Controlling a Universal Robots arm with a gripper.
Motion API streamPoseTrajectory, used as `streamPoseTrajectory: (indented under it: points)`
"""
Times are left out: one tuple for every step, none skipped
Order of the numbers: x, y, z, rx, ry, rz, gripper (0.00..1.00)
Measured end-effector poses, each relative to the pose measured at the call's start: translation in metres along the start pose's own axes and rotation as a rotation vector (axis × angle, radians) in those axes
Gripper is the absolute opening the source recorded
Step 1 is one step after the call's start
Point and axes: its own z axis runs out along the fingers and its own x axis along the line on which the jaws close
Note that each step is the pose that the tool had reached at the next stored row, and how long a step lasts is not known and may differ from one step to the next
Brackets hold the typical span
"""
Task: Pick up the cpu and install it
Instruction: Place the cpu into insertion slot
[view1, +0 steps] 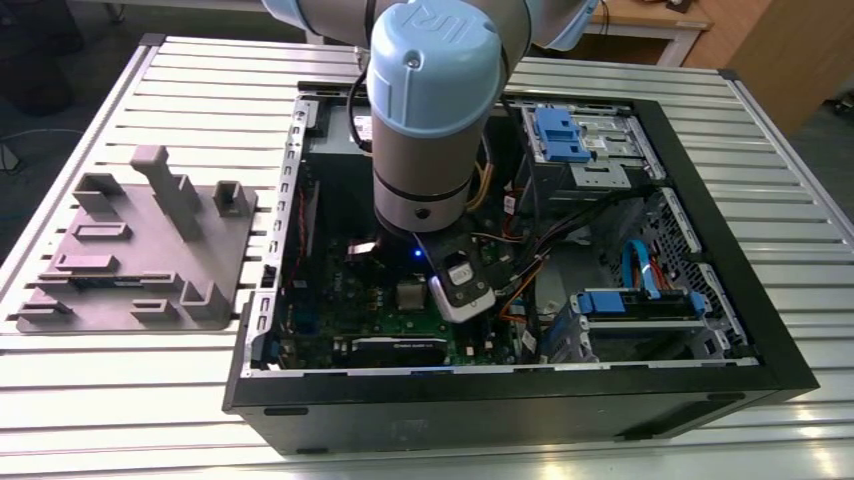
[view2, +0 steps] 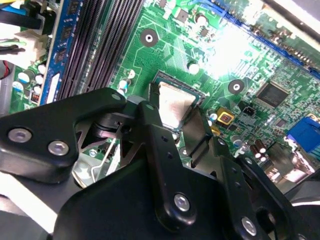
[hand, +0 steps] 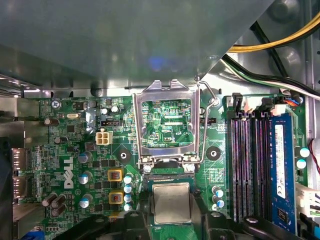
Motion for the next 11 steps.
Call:
streamPoseTrajectory:
  points:
    - [0.0000, 0.0000, 0.0000, 0.0000, 0.0000, 0.000, 0.46]
    - [0.0000, 0.0000, 0.0001, -0.0001, 0.0000, 0.000, 0.46]
    - [0.0000, 0.0000, 0.0003, -0.0001, -0.0001, 0.000, 0.46]
    - [0.0000, 0.0000, 0.0005, 0.0000, 0.0000, 0.000, 0.46]
    - [0.0000, 0.0000, 0.0008, 0.0000, 0.0000, 0.000, 0.46]
    - [0.0000, -0.0001, 0.0010, 0.0001, 0.0000, 0.000, 0.46]
    - [0.0000, -0.0001, 0.0012, 0.0001, 0.0000, 0.000, 0.46]
    - [0.0000, -0.0001, 0.0014, 0.0002, 0.0001, 0.000, 0.46]
    - [0.0000, -0.0001, 0.0015, 0.0002, 0.0001, 0.000, 0.46]
    - [0.0001, -0.0001, 0.0015, 0.0002, 0.0001, 0.000, 0.46]
    - [0.0001, -0.0001, 0.0016, 0.0002, 0.0001, 0.000, 0.46]
